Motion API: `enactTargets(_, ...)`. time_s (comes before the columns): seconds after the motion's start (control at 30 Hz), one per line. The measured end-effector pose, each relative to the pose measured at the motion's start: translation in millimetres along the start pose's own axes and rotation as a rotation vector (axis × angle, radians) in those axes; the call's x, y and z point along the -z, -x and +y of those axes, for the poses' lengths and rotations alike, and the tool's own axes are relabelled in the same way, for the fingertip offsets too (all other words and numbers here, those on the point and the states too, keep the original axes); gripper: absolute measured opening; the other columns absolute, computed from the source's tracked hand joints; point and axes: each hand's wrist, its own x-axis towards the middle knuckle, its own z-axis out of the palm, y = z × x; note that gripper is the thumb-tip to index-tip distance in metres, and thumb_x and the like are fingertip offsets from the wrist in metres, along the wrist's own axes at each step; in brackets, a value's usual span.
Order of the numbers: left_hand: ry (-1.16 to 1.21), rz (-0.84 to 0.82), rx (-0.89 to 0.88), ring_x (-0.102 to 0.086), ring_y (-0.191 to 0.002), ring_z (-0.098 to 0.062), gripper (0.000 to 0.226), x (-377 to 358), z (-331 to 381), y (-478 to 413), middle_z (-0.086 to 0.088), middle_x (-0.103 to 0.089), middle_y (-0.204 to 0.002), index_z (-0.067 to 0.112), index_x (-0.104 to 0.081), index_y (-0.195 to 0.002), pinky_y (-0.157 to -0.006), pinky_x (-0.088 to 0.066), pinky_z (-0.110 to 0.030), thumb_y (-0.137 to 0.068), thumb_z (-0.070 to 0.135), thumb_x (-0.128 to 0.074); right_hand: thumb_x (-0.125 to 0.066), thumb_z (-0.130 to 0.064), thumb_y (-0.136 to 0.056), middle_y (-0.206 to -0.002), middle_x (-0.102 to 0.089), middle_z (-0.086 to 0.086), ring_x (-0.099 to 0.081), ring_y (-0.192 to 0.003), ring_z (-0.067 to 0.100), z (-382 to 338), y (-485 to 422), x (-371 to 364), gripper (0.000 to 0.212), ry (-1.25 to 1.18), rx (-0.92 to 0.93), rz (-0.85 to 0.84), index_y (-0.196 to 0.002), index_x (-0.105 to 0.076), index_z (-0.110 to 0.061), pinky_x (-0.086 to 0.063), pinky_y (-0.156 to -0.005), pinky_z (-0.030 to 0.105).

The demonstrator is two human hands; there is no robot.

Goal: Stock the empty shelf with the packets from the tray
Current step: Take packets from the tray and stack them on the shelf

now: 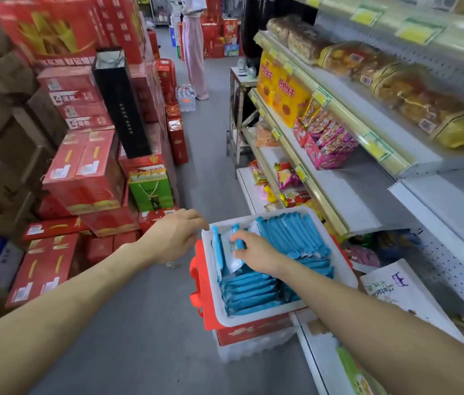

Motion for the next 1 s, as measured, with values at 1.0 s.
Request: enactTargets(1.0, -0.492, -0.519, -0.52, -0.046, -0.127, -0.01, 0.036, -25.0, 23.9, -69.5, 0.025, -0.056, -0.131, 0.044, -0.069, -0.113, -0.105, -0.029, -0.036, -0.088, 0.028, -0.049, -0.051, 0.0, -0.088, -0.124, -0.059, -0.014, -0.051, -0.08, -0.013, 43.0, 94.6, 120.0, 0.045, -0.014, 0.042, 0.309, -0.109, -0.074, -0.033, -0.035, -0.065, 0.009)
